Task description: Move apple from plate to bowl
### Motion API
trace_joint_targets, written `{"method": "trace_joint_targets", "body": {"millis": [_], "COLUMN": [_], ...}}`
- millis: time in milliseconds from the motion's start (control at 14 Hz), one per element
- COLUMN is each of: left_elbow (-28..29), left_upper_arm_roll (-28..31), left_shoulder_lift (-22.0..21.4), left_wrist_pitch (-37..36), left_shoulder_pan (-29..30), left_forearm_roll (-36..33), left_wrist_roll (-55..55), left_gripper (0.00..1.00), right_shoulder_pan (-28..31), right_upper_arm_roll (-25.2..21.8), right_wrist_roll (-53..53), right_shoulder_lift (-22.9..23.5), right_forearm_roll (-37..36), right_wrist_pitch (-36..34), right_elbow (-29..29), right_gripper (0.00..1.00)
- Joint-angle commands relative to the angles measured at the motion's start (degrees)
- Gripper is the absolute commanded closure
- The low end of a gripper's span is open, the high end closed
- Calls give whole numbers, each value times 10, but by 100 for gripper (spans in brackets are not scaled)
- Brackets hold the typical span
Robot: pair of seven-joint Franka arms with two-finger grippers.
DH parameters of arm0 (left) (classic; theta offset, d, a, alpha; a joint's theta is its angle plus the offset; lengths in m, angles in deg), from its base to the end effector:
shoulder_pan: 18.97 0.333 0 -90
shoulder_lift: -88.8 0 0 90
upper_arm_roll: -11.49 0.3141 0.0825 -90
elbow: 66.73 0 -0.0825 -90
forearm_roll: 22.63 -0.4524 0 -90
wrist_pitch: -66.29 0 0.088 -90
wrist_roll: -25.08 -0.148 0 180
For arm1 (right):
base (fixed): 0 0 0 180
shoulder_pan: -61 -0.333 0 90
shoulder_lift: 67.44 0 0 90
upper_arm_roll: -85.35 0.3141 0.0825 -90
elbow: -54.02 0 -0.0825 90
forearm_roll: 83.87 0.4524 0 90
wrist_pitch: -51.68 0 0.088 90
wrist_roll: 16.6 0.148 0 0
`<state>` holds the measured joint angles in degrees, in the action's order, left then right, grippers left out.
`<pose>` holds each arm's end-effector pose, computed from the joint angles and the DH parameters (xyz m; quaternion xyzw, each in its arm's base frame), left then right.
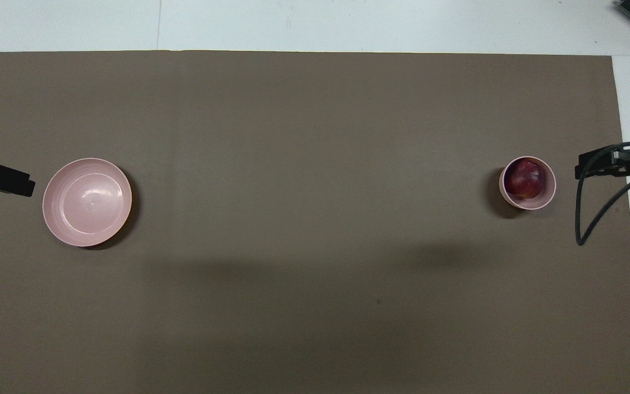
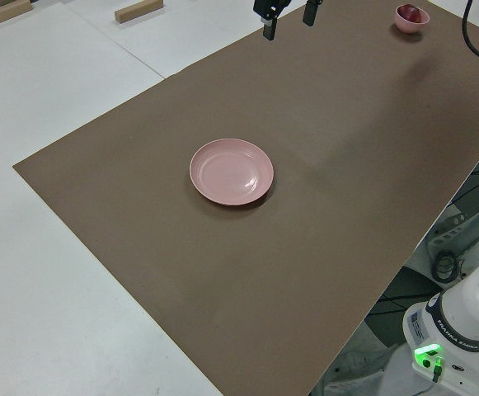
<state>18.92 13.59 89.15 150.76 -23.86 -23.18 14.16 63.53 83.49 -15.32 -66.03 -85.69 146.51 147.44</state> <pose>0.6133 -0.0285 0.6102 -0.9928 0.1189 0.0137 0.0039 0.6338 -0.0529 0.5412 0.9987 -0.0481 -0.0004 0.0162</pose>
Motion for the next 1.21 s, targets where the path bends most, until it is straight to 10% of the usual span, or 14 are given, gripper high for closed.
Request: {"method": "trace_joint_targets", "body": {"millis": [0,1143], "left_elbow": [-13,-6], "left_upper_arm_roll": [4,1], "left_shoulder_lift": [-1,-15], "left_wrist_pitch": [-26,-15], "left_shoulder_pan": [3,4], "left_forearm_roll": [-1,-2], "left_wrist_roll": [2,-2], "left_gripper": [0,0], "right_shoulder_pan": [3,3], "right_upper_arm_roll": [11,12], "right_wrist_roll": [-7,-7], "right_shoulder_lift": [-11,-11], "right_forearm_roll": [-1,-2], "right_wrist_pitch": [-23,-16], "right_elbow": [3,4], "right_gripper": [0,0]}}
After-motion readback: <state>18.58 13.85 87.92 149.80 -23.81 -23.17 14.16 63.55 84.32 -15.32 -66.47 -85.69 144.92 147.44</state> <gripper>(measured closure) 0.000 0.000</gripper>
